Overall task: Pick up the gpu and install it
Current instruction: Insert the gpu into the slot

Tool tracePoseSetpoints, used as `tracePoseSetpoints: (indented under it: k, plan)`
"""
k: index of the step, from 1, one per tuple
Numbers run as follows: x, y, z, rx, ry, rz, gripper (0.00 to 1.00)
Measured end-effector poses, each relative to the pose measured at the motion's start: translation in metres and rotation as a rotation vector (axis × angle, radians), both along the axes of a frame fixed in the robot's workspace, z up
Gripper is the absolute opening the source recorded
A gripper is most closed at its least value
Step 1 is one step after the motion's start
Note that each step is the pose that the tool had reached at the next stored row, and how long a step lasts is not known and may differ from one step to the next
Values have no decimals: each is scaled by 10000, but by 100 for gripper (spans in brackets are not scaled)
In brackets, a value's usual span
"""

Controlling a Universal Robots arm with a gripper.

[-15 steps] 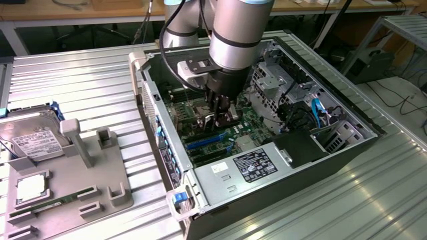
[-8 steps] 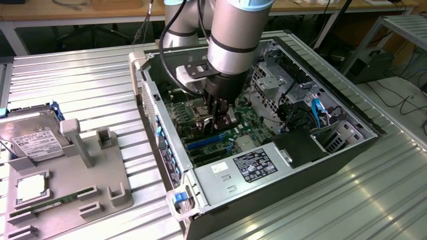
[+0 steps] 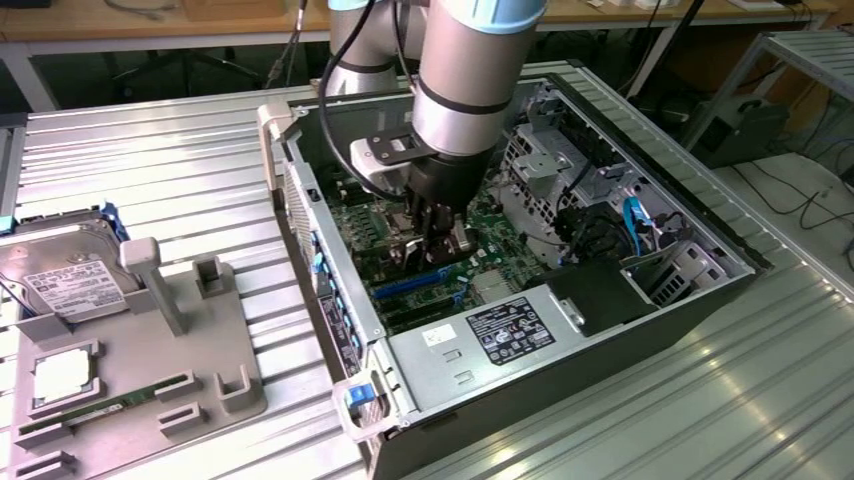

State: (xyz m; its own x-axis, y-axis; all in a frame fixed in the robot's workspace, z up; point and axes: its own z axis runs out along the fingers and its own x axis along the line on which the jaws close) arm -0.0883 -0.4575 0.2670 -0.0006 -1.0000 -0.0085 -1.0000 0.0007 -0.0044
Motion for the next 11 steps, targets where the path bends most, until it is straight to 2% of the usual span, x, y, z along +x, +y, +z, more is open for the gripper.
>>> tracePoseSetpoints:
  k: [5,8,10,11]
  plan:
    - [-17,0,-43,0,0,-1,28]
    - [-19,0,-96,1,-1,1,28]
    - [-40,0,-188,-2,1,0,28]
    - [-41,0,-188,-1,6,-1,28]
